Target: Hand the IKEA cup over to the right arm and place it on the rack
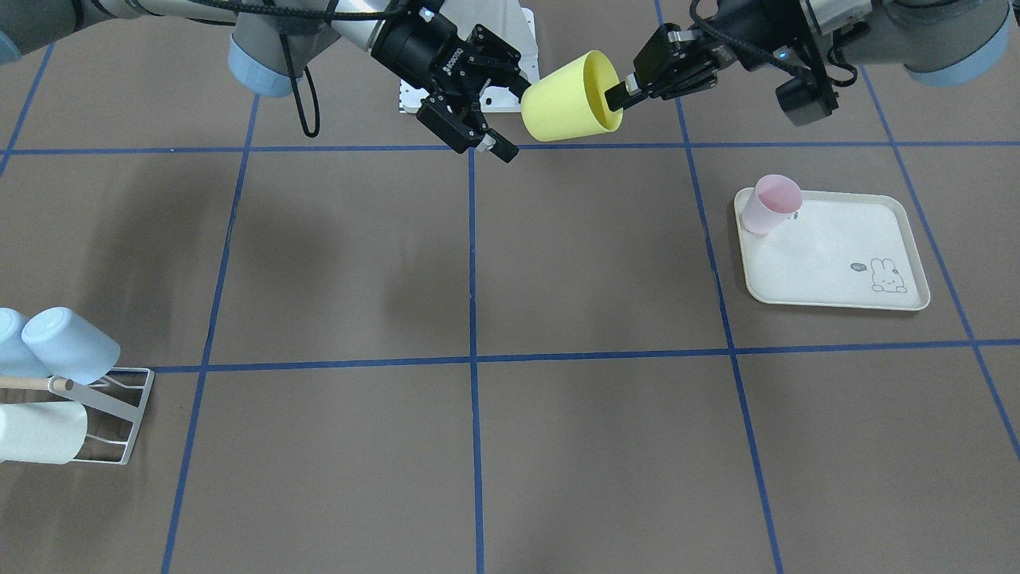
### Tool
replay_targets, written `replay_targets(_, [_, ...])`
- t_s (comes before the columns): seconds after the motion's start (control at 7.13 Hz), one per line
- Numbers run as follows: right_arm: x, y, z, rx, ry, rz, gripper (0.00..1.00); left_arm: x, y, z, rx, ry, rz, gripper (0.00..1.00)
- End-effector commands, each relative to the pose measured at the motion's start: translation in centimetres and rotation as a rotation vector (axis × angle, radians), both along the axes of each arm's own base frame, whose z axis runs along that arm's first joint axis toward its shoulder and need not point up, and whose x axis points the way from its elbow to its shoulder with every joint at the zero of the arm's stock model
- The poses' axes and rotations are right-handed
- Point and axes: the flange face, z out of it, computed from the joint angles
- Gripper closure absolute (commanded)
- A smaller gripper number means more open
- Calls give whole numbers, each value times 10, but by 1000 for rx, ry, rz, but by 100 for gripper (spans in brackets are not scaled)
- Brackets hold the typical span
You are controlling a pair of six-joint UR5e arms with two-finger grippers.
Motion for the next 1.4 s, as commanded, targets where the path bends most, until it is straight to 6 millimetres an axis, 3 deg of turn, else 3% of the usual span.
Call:
replay_targets(0.0, [0, 2, -2, 23, 3, 4, 4, 7, 2, -3, 4, 5, -3, 100])
replay_targets(0.98, [0, 6, -3, 70, -5, 18, 7, 8, 1, -3, 7, 4, -2, 100])
replay_targets(1.26, [0, 6, -6, 71, -8, 18, 13, 8, 1, -6, 12, 8, -2, 100])
